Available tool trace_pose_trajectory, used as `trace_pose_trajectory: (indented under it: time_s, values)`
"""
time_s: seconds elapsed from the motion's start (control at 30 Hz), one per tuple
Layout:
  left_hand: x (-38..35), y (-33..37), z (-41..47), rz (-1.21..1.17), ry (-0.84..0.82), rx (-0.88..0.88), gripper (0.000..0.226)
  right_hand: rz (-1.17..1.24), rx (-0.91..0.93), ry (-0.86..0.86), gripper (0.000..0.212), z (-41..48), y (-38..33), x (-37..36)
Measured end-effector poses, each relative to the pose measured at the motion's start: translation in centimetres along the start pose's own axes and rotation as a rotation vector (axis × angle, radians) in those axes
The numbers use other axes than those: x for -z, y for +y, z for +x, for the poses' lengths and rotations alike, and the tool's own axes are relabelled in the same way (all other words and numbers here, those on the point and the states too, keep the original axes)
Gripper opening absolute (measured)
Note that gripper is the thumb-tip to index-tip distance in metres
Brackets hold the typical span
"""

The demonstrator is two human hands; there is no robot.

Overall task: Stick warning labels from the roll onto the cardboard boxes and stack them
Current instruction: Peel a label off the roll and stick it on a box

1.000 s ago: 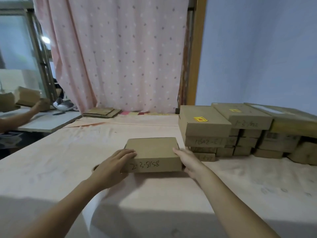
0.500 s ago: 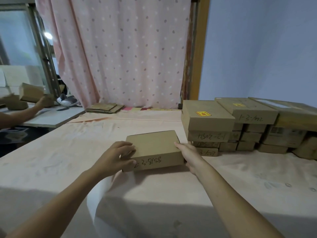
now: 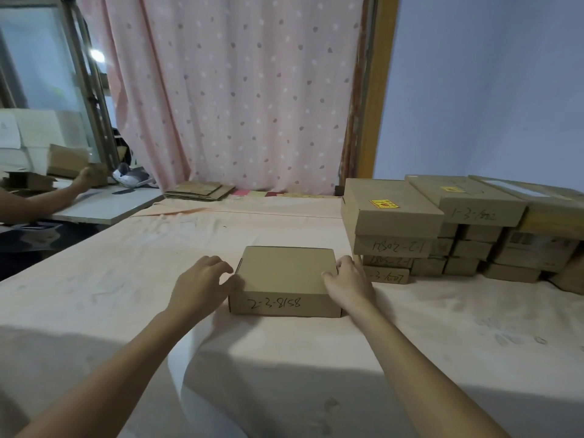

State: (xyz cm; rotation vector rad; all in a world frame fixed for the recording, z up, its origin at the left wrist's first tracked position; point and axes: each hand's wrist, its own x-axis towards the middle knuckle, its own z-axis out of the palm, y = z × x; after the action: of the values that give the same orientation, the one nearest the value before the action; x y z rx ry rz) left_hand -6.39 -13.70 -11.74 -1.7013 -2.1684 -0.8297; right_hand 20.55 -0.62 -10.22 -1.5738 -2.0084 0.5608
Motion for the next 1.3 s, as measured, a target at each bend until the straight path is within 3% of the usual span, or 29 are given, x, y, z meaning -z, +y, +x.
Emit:
trace_pose_trajectory:
  time_s: [0.17, 0.27, 0.4, 0.57, 0.7, 0.77, 0.93, 1.0, 1.1, 1.2, 1.3]
  values:
    - [0.8, -0.9, -1.3, 0.359, -0.087, 0.167, 0.041, -0.096, 0.125, 0.121, 0.039, -0.8, -2.9, -1.3]
    - [1.2, -1.3, -2.0, 0.339, -0.053, 0.217, 0.033, -0.167, 0.166, 0.191, 0.039, -1.5, -4.0, -2.2]
    - [1.2, -1.9, -2.6, 0.282, -0.08, 0.293, 0.034, -0.124, 0.216, 0.155, 0.031, -2.0, -4.5, -2.6]
    - [1.1, -3.5, -2.4, -0.151, -0.02, 0.371, 0.043, -0.057, 0.295, 0.11, 0.025, -2.3, -5.0, -2.7]
    - [2.9, -1.5, -2.4, -0.437, 0.197, 0.343, 0.008, 0.076, 0.374, 0.068, 0.016, -3.0, -6.8, -3.3]
    - [3.7, -0.5, -2.5, -0.567, 0.283, 0.307, 0.003, 0.15, 0.343, 0.032, 0.02, -3.4, -8.1, -3.6]
    - [5.0, 1.9, -2.5, -0.907, 0.373, 0.209, 0.009, 0.697, 0.222, -0.317, 0.038, -4.9, -11.9, -3.3]
    - [5.4, 2.8, -2.6, -0.953, 0.369, 0.149, 0.011, 0.883, 0.191, -0.4, 0.035, -5.3, -12.7, -3.1]
    - [5.4, 3.3, -2.8, -0.966, 0.346, 0.134, 0.016, 1.023, 0.25, -0.38, 0.024, -5.1, -12.8, -3.0]
    - [5.7, 3.4, -2.7, -0.933, 0.257, 0.162, 0.02, 1.09, 0.292, -0.353, 0.016, -5.0, -12.5, -2.8]
    - [5.9, 3.4, -2.4, -1.048, 0.131, 0.167, 0.028, 1.11, 0.332, -0.339, 0.012, -5.1, -12.2, -2.5]
